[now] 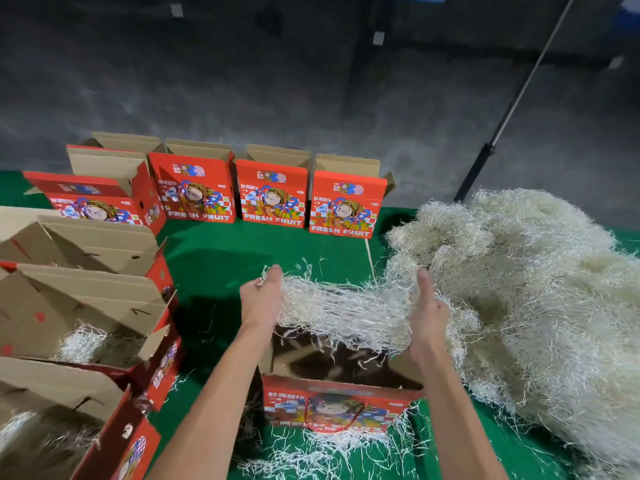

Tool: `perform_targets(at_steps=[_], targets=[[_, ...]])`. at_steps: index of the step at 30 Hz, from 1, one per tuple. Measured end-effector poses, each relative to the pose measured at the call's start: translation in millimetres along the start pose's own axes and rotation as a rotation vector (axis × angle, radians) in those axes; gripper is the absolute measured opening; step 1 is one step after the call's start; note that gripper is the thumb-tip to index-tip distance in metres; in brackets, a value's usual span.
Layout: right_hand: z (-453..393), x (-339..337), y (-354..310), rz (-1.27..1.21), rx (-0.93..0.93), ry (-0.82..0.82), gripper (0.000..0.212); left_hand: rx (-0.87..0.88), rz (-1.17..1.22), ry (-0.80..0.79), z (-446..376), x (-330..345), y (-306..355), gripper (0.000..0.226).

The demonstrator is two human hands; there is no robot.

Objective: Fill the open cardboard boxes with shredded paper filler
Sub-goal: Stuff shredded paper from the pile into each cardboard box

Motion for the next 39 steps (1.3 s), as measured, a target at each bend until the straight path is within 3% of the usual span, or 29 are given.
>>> perform_targets(at_steps=[2, 5, 8, 12, 16, 18, 20, 22, 24, 28, 32, 35, 39], targets=[[-1.4, -6.8, -1.9, -0.003, -0.006, -0.002, 0.103, -0.003, -0.007, 0.028, -2.1, -8.0, -0.5, 0.041], [-7.4, -16.2, -0.6, -0.009, -0.019, 0.044, 0.097, 0.026, -0.047, -0.022, 2.0, -8.4, -2.8, 0.045], [-10.0, -26.0, 0.6, 0.047, -0.054, 0.081, 0.075, 0.045, -0.075, -0.057, 4.4, -7.3, -7.0, 0.048], [-16.2, -37.6, 2.7, 0.096, -0.078, 0.114, 0.082, 0.020, -0.040, -0.004, 3.2, -10.5, -15.5, 0.047], [-20.6, -40.3, -0.5, 0.199, -0.148, 0.047, 0.069, 0.132, -0.156, -0.053, 1.3, -12.8, -16.0, 0.048], [-21.0, -34.9, -5.6, 0.323, -0.197, -0.022, 0.066, 0.270, -0.396, -0.126, 5.0, -7.3, -7.6, 0.044], [-16.3, -21.5, -14.7, 0.435, -0.296, -0.146, 0.063, 0.335, -0.656, -0.298, 17.7, 3.6, -0.4, 0.052], [-4.0, -1.3, -29.0, 0.567, -0.449, -0.302, 0.059, 0.298, -0.839, -0.555, 35.2, 16.5, -3.2, 0.052], [11.4, 18.6, -46.4, 0.748, -0.617, -0.411, 0.058, 0.266, -0.955, -0.705, 54.7, 21.7, -0.7, 0.055], [30.1, 37.0, -93.2, 0.902, -0.921, -0.326, 0.068, 0.381, -0.904, -0.626, 75.8, 11.2, 47.1, 0.059], [37.5, 47.7, -117.5, 0.822, -0.993, -0.326, 0.073, 0.362, -0.800, -0.614, 91.0, 2.0, 85.5, 0.082], [44.3, 64.9, -119.4, 0.635, -0.972, -0.449, 0.064, 0.294, -0.559, -0.582, 99.1, 25.3, 93.1, 0.093], [43.7, 82.4, -107.6, 0.335, -0.841, -0.419, 0.033, 0.132, -0.381, -0.347, 100.9, 53.9, 76.2, 0.054]])
Point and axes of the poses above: each hand's wrist, its own z-axis away from the middle knuckle, its own x-axis out of the palm, y = z × x, the point moved 5 cm from there along -z, towards the middle knuckle, and after that the axes turned 4 degrees about y, right-handed, at the moved point
